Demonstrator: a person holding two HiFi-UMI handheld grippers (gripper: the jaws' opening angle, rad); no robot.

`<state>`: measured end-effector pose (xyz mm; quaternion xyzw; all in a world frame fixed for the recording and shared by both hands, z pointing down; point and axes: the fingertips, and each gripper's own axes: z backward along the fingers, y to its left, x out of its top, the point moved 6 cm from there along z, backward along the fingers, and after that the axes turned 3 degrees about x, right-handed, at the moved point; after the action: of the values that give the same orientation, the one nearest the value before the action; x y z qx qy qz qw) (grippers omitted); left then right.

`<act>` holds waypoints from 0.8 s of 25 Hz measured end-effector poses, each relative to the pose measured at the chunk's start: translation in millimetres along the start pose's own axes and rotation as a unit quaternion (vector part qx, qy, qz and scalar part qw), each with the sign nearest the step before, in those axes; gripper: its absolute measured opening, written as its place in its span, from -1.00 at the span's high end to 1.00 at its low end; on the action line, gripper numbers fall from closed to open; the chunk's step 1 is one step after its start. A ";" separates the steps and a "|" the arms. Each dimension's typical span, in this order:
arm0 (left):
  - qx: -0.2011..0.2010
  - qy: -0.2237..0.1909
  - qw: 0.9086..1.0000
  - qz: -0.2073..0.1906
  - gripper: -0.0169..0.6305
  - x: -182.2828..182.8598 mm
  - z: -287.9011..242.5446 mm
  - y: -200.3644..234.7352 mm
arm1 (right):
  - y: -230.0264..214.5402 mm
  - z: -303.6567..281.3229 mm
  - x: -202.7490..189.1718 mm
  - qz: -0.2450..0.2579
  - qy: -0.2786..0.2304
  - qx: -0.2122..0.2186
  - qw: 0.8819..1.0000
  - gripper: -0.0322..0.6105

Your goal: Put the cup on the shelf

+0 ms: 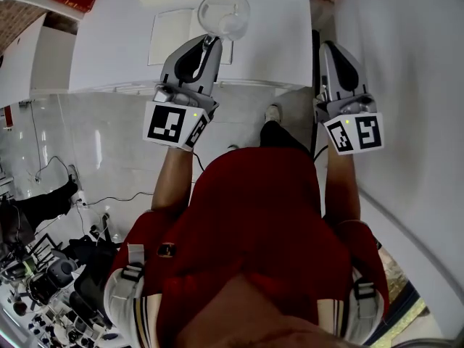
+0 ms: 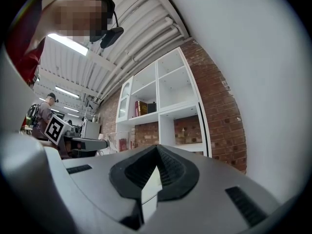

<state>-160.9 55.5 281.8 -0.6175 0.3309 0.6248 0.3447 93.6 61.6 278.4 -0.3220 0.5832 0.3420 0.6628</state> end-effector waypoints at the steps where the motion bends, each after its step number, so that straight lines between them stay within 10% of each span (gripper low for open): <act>1: 0.002 0.001 1.000 0.000 0.82 -1.1 -5.8 -0.7 | -6.5 -2.9 -0.9 0.000 0.001 0.002 1.000 0.91; 20: 0.054 0.033 0.998 0.003 0.82 -26.0 -109.6 -16.7 | -118.6 -46.3 -11.3 -0.003 0.010 0.051 0.999 0.91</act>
<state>-87.2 -27.9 306.0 -0.6169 0.3772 0.5866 0.3647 165.3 -43.7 287.7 -0.2926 0.6057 0.3065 0.6735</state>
